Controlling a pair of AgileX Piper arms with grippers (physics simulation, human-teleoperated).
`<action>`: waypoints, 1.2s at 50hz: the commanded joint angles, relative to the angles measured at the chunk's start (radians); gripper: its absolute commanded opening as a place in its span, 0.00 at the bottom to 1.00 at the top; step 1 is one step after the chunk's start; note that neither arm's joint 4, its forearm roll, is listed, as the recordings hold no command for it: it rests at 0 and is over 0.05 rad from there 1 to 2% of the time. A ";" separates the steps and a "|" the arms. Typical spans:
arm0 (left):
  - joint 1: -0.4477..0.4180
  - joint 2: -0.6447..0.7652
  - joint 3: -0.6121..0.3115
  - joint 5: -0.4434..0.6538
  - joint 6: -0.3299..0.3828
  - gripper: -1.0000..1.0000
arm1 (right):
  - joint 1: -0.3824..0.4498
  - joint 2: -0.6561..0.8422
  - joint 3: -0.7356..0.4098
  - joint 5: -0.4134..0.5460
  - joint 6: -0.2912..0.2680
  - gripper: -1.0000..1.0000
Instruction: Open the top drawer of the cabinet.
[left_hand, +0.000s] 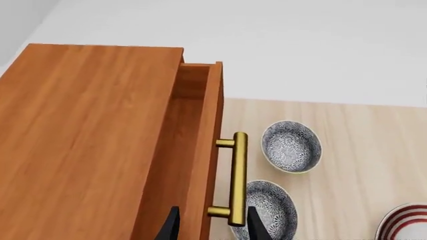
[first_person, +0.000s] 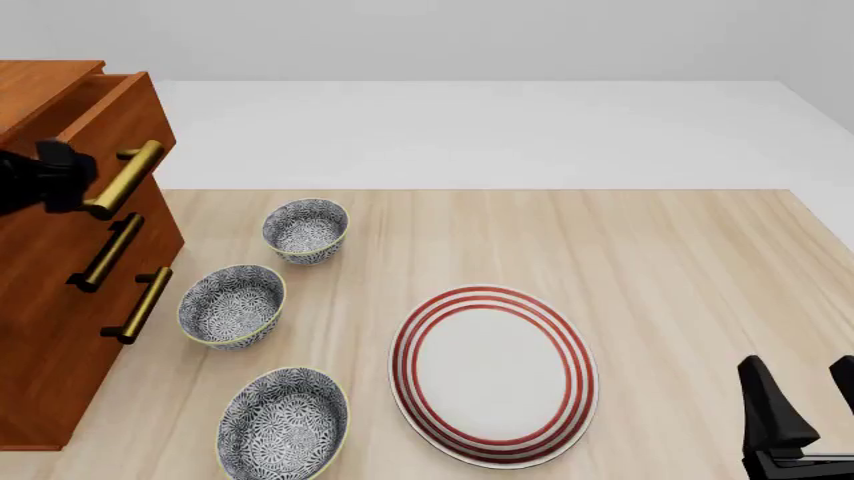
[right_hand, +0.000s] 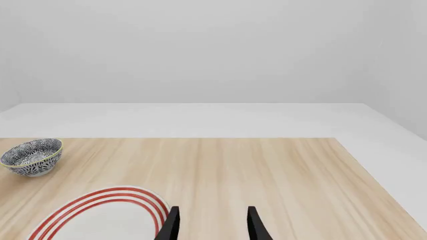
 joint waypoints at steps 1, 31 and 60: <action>-0.010 0.028 0.003 -0.008 -0.018 1.00 | 0.000 0.000 0.000 0.000 0.000 1.00; -0.012 0.077 0.033 -0.048 -0.021 1.00 | 0.000 0.000 0.000 0.000 0.000 1.00; -0.081 0.084 0.038 -0.034 -0.024 1.00 | 0.000 0.000 0.000 0.000 0.000 1.00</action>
